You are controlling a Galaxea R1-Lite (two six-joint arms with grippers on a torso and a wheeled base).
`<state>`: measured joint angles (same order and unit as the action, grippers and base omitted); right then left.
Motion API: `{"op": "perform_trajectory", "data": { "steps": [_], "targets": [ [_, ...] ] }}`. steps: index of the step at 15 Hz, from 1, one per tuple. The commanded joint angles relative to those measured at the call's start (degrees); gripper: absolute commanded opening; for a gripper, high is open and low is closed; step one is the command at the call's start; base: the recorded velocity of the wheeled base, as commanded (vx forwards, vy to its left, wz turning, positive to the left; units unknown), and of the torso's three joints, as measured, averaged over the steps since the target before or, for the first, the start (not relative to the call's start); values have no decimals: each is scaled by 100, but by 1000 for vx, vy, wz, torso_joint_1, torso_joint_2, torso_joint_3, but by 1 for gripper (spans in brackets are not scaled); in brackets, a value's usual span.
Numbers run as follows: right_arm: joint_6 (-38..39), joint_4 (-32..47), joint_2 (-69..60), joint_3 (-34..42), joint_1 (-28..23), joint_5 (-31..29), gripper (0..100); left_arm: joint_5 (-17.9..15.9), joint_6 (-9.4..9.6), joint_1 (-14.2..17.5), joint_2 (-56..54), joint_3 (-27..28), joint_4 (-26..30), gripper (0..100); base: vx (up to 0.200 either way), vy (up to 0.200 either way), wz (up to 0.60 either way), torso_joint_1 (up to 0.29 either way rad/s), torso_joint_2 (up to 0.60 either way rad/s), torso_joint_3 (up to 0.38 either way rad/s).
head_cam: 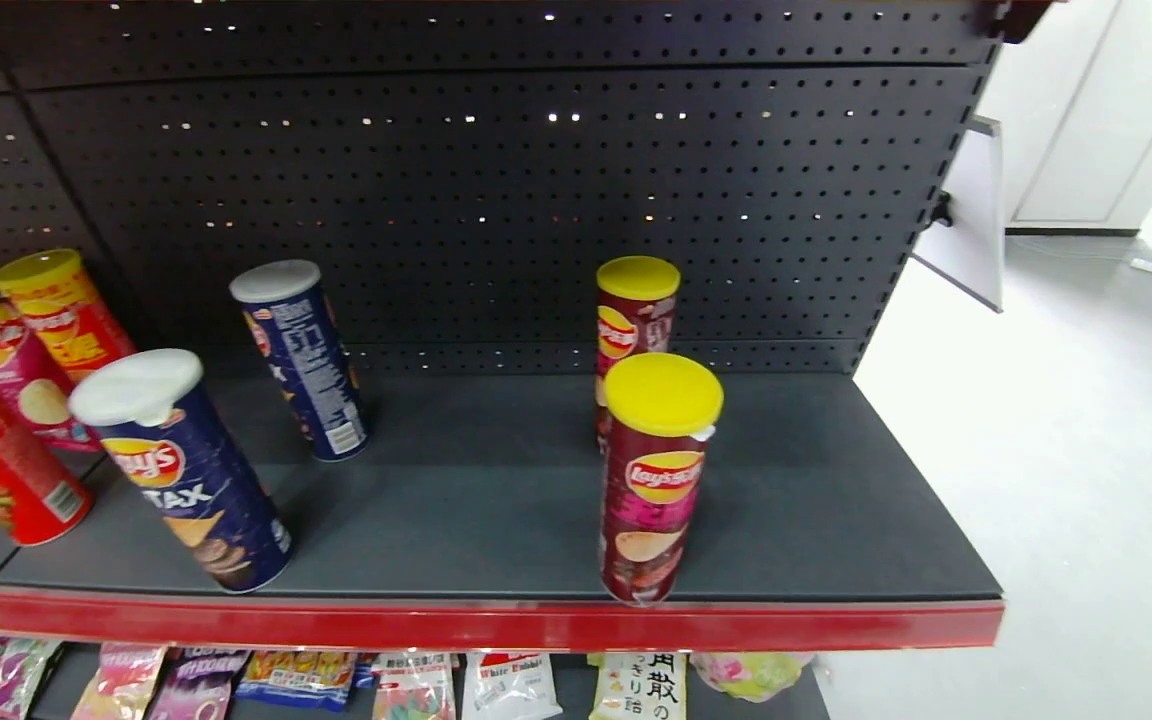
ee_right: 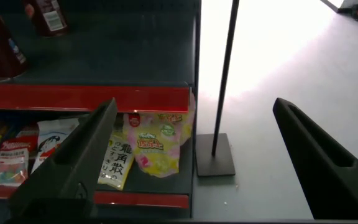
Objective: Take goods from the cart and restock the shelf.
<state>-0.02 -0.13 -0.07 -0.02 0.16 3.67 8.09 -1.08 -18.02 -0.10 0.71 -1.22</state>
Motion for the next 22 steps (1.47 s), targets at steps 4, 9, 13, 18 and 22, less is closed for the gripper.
{"op": "perform_trajectory", "data": {
  "steps": [4, 9, 13, 18, 22],
  "targets": [
    [20, -4, 7, 2, 2, 2, 100, -537, 56, 0, 10, -44, -124, 100, 0, 0, 0, 0, 0, 0],
    [29, -4, 7, 2, 2, 2, 100, -660, 170, 9, 10, -53, 148, 100, 0, 0, 0, 0, 0, 0],
    [20, -4, 7, 2, 2, 2, 100, -651, 161, 18, 10, -44, 157, 100, 0, 0, 0, 0, 0, 0],
    [29, -4, 7, 2, 2, 2, 100, -686, 170, 62, 45, -44, 157, 100, 0, 0, 0, 0, 0, 0],
    [29, -4, 7, 2, 2, 2, 100, -678, 161, 167, 396, -44, 166, 100, 0, 0, 0, 0, 0, 0]
  ]
}}
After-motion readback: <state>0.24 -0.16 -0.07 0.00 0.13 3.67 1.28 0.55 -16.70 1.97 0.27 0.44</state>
